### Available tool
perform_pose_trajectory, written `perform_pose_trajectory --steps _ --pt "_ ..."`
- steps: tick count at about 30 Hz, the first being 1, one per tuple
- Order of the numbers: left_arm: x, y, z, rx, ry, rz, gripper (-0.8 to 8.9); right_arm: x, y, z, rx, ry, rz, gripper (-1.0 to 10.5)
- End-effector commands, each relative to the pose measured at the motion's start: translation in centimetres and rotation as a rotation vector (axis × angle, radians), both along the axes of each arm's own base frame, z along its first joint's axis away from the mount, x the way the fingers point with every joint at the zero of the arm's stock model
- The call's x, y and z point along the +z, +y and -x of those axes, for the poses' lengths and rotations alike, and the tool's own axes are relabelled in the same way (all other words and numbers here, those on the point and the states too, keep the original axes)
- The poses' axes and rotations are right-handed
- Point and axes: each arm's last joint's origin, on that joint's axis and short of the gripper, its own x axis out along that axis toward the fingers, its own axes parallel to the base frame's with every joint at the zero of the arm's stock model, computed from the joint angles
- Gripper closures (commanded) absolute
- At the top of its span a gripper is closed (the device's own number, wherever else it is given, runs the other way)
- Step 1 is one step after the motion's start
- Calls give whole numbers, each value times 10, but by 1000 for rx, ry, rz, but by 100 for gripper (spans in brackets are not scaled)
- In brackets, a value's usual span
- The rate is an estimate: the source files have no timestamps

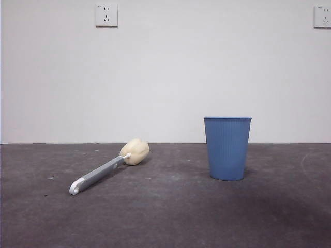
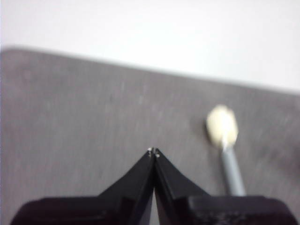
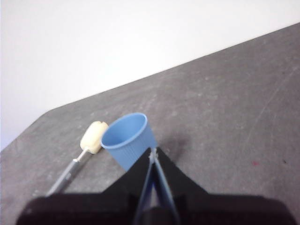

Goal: Pick up the cup brush,pick up the cup,insert the brush into the cup,clean the cup,put the cup brush back,put the cup back to the fixed position on the table

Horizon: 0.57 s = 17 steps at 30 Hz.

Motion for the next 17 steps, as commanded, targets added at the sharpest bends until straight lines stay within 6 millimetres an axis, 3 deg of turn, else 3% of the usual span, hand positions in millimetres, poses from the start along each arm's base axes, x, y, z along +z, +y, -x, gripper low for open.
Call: perform_pose_trajectory --steps 1,8,17 --pt "23 0 6 8 -76 54 820 16 0 0 4 -11 -6 958" --pt "64 -2 18 -57 -127 59 821 61 3 -1 118 64 134 958" --pt "94 -10 24 -330 119 -11 821 103 5 2 281 316 349 958"
